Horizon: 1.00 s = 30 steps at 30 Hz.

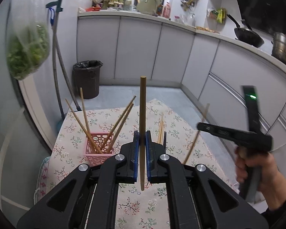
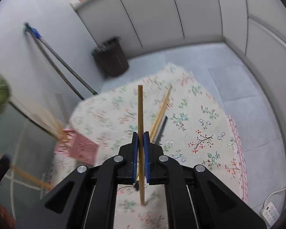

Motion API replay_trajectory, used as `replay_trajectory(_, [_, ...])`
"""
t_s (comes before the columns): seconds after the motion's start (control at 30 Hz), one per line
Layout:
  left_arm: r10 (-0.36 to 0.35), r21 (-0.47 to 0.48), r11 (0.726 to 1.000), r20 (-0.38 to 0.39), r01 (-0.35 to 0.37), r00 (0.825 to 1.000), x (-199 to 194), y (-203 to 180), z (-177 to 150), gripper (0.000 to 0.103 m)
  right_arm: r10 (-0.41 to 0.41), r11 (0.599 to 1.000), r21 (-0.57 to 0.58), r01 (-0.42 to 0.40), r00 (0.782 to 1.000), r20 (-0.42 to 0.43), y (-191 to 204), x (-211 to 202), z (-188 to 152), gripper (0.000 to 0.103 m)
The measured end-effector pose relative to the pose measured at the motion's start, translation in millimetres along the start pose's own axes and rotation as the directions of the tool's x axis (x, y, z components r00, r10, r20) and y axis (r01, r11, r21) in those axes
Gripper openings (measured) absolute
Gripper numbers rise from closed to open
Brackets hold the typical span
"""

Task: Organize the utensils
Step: 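Lower the left gripper's chopstick into the pink basket and open it while the right gripper carries its chopstick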

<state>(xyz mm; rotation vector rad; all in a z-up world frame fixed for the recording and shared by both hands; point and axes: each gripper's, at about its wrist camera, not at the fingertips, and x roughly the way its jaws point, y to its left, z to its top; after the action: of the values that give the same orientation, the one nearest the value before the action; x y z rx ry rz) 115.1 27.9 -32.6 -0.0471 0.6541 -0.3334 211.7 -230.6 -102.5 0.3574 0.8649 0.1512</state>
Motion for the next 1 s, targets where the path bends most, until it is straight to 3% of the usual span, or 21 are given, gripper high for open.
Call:
replay_trajectory(0.23, [0.073,-0.091,0.994,0.119,-0.063,0.990,-35,24,9,0.006,0.036,0.998,-0.052,-0.028,0.988,0.147,27,-68,-14,0.006])
replay_trajectory(0.37, [0.143,-0.118,0.986,0.213,-0.120,0.966,-50,37,12,0.006,0.069,0.995,-0.079,-0.053,0.974,0.216,41,-90,-14,0.006])
replay_trajectory(0.4, [0.168,-0.123,0.982,0.257,-0.140,0.952,-53,41,11,0.006,0.076,0.995,-0.085,-0.058,0.972,0.223,43,-91,-14,0.006])
replay_trajectory(0.5, [0.193,-0.129,0.979,0.305,-0.160,0.933,-50,48,9,0.006,0.086,0.992,-0.108,-0.062,0.969,0.231,51,-93,-15,0.006])
replay_trajectory(0.7, [0.247,-0.125,0.968,0.321,-0.218,0.914,-17,50,10,0.006,0.095,0.990,-0.118,-0.070,0.971,0.218,60,-83,-17,0.006])
replay_trajectory(0.8, [0.266,-0.123,0.963,0.309,-0.239,0.913,-1,56,10,0.006,0.104,0.990,-0.117,-0.080,0.970,0.218,62,-79,-16,0.006])
replay_trajectory(1.0, [0.270,-0.148,0.959,0.229,-0.240,0.935,32,74,4,0.006,0.111,0.988,-0.129,-0.085,0.970,0.216,67,-72,-16,0.006])
